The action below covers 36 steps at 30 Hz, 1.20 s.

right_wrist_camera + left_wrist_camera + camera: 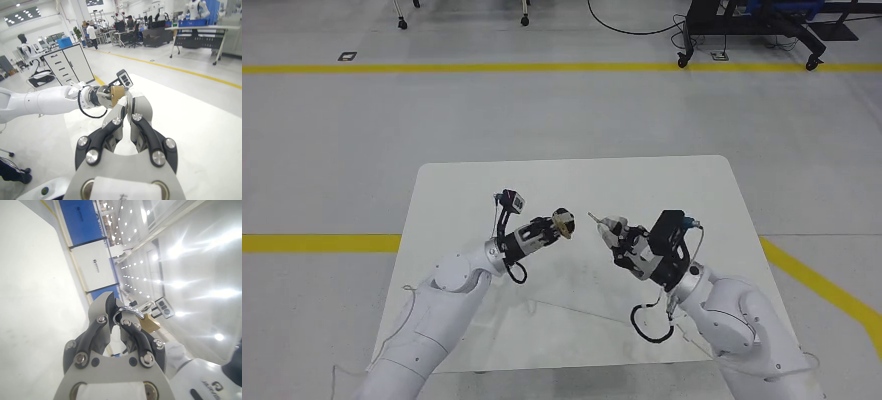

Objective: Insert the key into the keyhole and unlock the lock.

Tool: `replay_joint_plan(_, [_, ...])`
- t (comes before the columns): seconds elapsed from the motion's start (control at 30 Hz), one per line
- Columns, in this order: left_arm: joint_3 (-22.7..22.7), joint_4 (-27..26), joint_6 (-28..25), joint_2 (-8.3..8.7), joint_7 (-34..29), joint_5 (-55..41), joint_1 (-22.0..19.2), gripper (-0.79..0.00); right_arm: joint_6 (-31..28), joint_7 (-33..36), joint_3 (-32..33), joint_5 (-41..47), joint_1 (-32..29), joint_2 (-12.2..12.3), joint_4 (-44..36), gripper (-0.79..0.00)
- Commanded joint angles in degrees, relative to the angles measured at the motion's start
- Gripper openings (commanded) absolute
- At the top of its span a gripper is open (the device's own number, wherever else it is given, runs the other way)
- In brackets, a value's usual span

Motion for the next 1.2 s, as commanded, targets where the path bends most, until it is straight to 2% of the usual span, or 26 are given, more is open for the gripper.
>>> replay_joint_plan(0.0, [-1.06,1.59,3.96,0.07,-5.79,-8.29,-0.46,-0.785,-2.02,-1.62,1.34,-5.88,-1.15,0.31,-3.86,-0.785])
replay_joint_plan(0.1, [-0.95,4.75,7.0,0.22,-7.55,-6.24,-2.6,-0.785,-5.34,-2.36,3.13,-15.36,-2.82,0.88,-10.01,-0.785])
replay_joint_plan(0.23, [-1.14,5.53,8.98,0.32,-9.43,-5.05,-4.54,-0.785,-10.26,-3.15,3.94,-31.33,-4.87,1.69,-17.02,-0.785])
replay_joint_plan(0.5, [0.34,4.85,9.67,0.46,-13.11,0.3,-5.76,-0.785,-13.28,-8.45,0.31,-65.74,-3.88,3.21,-20.69,-0.785])
replay_joint_plan(0.63, [1.13,4.86,9.29,0.22,-14.15,0.53,-5.76,-0.785,-12.1,-11.85,-2.74,-83.99,-1.91,4.2,-20.69,-0.785])
replay_joint_plan(0.83, [2.33,5.94,9.02,-0.27,-14.11,1.14,-6.54,-0.785,-3.47,-14.2,-9.28,-115.69,-1.62,5.73,-20.69,-0.785])
replay_joint_plan(0.93, [2.86,6.57,9.08,-0.44,-13.17,2.62,-7.37,-0.785,-1.9,-13.33,-11.34,-124.46,-2.77,6.02,-20.69,-0.785])
replay_joint_plan(1.17, [2.39,7.38,8.62,-0.35,-11.05,4.8,-8.46,-0.785,-3.93,-11.51,-13.85,-124.03,-2.57,7.32,-20.3,-0.785])
